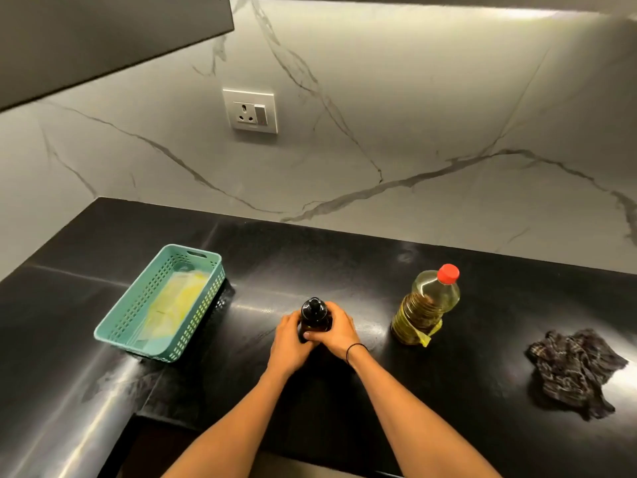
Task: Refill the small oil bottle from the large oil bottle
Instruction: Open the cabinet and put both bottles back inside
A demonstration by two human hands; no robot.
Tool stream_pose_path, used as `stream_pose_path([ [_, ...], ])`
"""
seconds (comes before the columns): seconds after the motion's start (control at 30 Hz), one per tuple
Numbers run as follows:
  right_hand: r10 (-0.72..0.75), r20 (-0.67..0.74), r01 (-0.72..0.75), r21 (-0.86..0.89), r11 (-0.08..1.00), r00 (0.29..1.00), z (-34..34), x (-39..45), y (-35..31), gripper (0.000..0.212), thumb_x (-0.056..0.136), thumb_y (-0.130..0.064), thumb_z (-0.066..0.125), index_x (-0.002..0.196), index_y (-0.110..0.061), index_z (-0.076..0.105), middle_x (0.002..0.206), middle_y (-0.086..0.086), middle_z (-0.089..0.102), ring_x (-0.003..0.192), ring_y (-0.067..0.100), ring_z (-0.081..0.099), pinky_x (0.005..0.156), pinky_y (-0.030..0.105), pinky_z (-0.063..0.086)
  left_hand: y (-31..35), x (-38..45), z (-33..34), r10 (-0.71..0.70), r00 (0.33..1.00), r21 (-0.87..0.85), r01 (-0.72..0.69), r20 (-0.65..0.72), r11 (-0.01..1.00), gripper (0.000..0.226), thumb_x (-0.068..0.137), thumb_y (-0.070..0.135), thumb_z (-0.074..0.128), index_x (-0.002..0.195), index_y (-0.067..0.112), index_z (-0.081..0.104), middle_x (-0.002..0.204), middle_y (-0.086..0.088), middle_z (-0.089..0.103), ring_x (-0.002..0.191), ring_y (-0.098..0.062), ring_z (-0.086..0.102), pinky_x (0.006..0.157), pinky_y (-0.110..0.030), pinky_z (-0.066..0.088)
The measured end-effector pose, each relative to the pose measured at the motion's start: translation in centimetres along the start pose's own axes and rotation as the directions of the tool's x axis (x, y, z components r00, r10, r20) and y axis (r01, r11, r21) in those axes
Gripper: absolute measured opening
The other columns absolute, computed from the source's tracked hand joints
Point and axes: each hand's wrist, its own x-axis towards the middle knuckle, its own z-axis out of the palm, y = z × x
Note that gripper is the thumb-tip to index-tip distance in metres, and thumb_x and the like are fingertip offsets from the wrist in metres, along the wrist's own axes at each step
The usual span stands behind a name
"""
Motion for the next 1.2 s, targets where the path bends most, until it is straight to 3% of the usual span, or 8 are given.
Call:
stream_pose_path([
  [0.17, -0.072, 0.009, 0.072, -0.025, 0.997, 0.997, -0.1, 0.2, 0.2, 0.057, 0.067, -0.023, 0.094, 0.118, -0.018, 0.068, 0.110, -0.002, 0.073, 0.107, 0.013, 0.067, 0.097, 0.030, 0.053, -0.5, -0.4, 0.5, 0.052, 0.997, -0.119, -0.057, -0.052, 0.991, 0.051, 0.094, 0.004, 0.074, 0.140, 0.020, 0.060, 0.133, -0.003, 0.064, 0.125, -0.018, 0.063, 0.109, -0.040, 0.054],
  [0.3, -0.140, -0.045, 0.140, -0.006, 0.990, 0.989, -1.2, -1.3, -0.9, 0.055, 0.068, -0.033, 0.093, 0.117, -0.031, 0.069, 0.110, -0.014, 0.072, 0.112, 0.001, 0.063, 0.096, 0.016, 0.046, 0.8, -1.4, -0.3, 0.102, 0.994, -0.236, -0.109, -0.040, 0.966, 0.060, 0.094, 0.007, 0.077, 0.132, 0.048, 0.055, 0.122, 0.021, 0.071, 0.109, 0.010, 0.070, 0.089, -0.014, 0.055],
  [0.47, -0.265, -0.123, 0.264, -0.023, 0.964, 0.956, -5.0, -4.6, -5.1, 0.047, 0.069, -0.044, 0.089, 0.110, -0.044, 0.065, 0.110, -0.033, 0.066, 0.112, -0.016, 0.056, 0.089, -0.003, 0.038, 5.4, -3.0, -2.9, 0.238, 0.970, -0.283, -0.244, -0.056, 0.928, 0.062, 0.090, 0.013, 0.084, 0.143, 0.034, 0.060, 0.126, 0.008, 0.073, 0.109, -0.002, 0.074, 0.087, -0.018, 0.061],
  [0.6, -0.361, -0.191, 0.358, -0.051, 0.932, 0.913, -9.2, -6.8, -10.5, 0.049, 0.070, -0.044, 0.089, 0.113, -0.035, 0.068, 0.105, -0.018, 0.072, 0.107, -0.004, 0.063, 0.086, 0.008, 0.049, 11.7, -4.0, -6.1, 0.355, 0.933, -0.297, -0.355, -0.057, 0.887, 0.059, 0.089, 0.021, 0.086, 0.143, 0.029, 0.062, 0.125, 0.006, 0.076, 0.111, -0.013, 0.076, 0.095, -0.036, 0.064],
  [0.73, -0.451, -0.267, 0.447, -0.079, 0.891, 0.852, -14.0, -8.6, -16.6, 0.060, 0.070, -0.040, 0.093, 0.121, -0.020, 0.070, 0.109, -0.004, 0.074, 0.101, 0.009, 0.068, 0.085, 0.018, 0.057, 18.8, -4.6, -9.7, 0.505, 0.857, -0.271, -0.513, -0.102, 0.815, 0.048, 0.089, 0.019, 0.087, 0.133, 0.026, 0.071, 0.110, 0.005, 0.082, 0.096, -0.022, 0.081, 0.087, -0.042, 0.067],
  [0.9, -0.560, -0.340, 0.537, -0.168, 0.827, 0.756, -19.0, -11.7, -23.1, 0.059, 0.072, -0.047, 0.090, 0.122, -0.023, 0.070, 0.110, -0.006, 0.075, 0.093, 0.010, 0.070, 0.074, 0.011, 0.055, 26.1, -5.9, -12.7, 0.627, 0.760, -0.277, -0.647, -0.170, 0.710, 0.047, 0.086, 0.036, 0.086, 0.131, 0.034, 0.072, 0.106, 0.007, 0.083, 0.091, -0.019, 0.082, 0.080, -0.036, 0.068],
  [1.07, -0.592, -0.401, 0.550, -0.228, 0.803, 0.699, -22.3, -15.2, -27.6, 0.068, 0.076, -0.059, 0.082, 0.130, -0.023, 0.063, 0.121, -0.001, 0.071, 0.100, 0.016, 0.065, 0.091, 0.032, 0.059, 31.6, -6.9, -14.2, 0.660, 0.707, -0.200, -0.706, -0.254, 0.679, 0.043, 0.086, 0.042, 0.084, 0.124, 0.025, 0.074, 0.093, 0.022, 0.080, 0.084, -0.007, 0.081, 0.080, -0.030, 0.068],
  [1.2, -0.629, -0.477, 0.587, -0.258, 0.767, 0.614, -25.1, -18.2, -31.4, 0.062, 0.070, -0.057, 0.086, 0.120, -0.025, 0.066, 0.108, -0.007, 0.072, 0.088, 0.011, 0.068, 0.080, 0.039, 0.064, 36.6, -8.6, -16.3, 0.721, 0.630, -0.189, -0.776, -0.289, 0.602, 0.043, 0.078, 0.048, 0.075, 0.119, 0.033, 0.075, 0.094, 0.020, 0.081, 0.083, -0.006, 0.080, 0.075, -0.020, 0.065],
])
